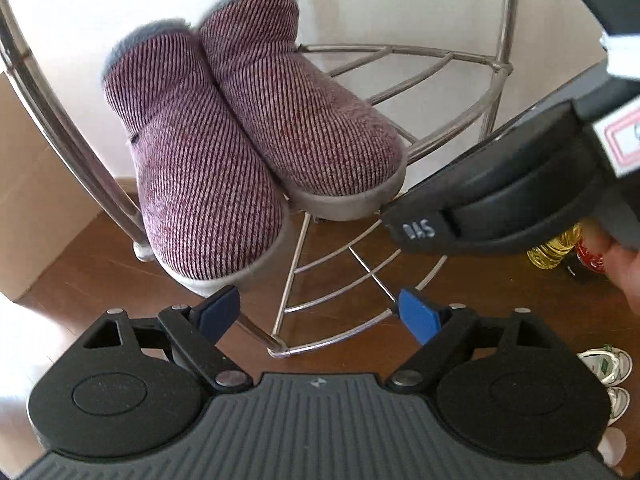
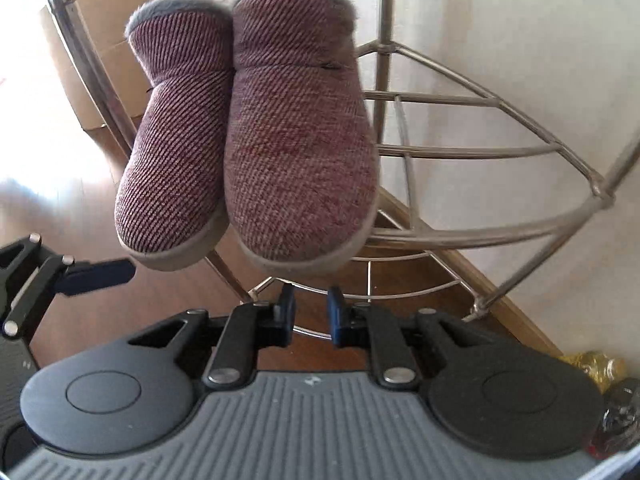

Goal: Organize scattered shoes
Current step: 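Carry the pink boots onto the rack's middle shelf with the right gripper, then open the right gripper and pull it back from the boots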

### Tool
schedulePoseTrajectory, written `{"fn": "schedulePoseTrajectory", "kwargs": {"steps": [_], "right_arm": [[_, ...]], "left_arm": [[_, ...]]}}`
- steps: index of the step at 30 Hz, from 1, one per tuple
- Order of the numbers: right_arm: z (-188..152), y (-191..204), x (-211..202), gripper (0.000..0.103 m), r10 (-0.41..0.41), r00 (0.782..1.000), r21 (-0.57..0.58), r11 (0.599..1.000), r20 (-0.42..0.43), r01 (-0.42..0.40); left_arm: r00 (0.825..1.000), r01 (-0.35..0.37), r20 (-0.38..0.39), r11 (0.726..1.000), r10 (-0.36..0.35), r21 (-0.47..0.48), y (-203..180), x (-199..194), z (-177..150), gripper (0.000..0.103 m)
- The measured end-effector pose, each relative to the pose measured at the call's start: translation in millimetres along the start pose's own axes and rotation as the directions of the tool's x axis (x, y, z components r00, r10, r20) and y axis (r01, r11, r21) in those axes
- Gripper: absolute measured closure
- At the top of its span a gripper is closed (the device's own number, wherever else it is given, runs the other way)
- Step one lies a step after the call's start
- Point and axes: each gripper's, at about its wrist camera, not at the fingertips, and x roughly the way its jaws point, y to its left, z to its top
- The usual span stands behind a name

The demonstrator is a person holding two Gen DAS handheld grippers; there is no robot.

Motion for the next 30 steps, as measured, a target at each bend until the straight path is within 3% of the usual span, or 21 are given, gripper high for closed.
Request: {"fn": "schedulePoseTrajectory", "kwargs": {"steps": [11,18,24,27,29,30], "right_arm": [[5,-6,17,0.089,0.006,1.000,0.019,1.000,0.017,-0.007],[6,-6,19,0.089,0.015,1.000,0.015,1.000,0.013,-0.016],[-10,-19,6,0.087,0.017,1.000,0.060,0.998,0.018,-0.018],[-24,-33,-10,0.080,0.003,0.999,0.118,0.993,0.054,-0.009],[-33,-40,-22,0.064,-0.009,0.996,0.139,0.990,0.093,-0.004],[-39,-43,-30,0.061,-0.015,0.993,0.148,0.989,0.121,-0.003]], "left_arm": [[1.000,0.010,0.001,0.999,-0.010,-0.050,12,10,13,0.015],[1.000,-0.008,-0.001,0.999,0.008,-0.034,8,10,9,0.015],[0.997,-0.010,-0.083,0.985,-0.005,-0.175,20,-4,-2,0.015],[0.992,-0.061,-0.123,0.967,0.032,-0.247,20,-13,-7,0.015],[0.987,-0.113,-0.145,0.952,0.074,-0.285,16,-22,-10,0.015],[0.982,-0.149,-0.159,0.941,0.104,-0.303,13,-29,-13,0.015]]}}
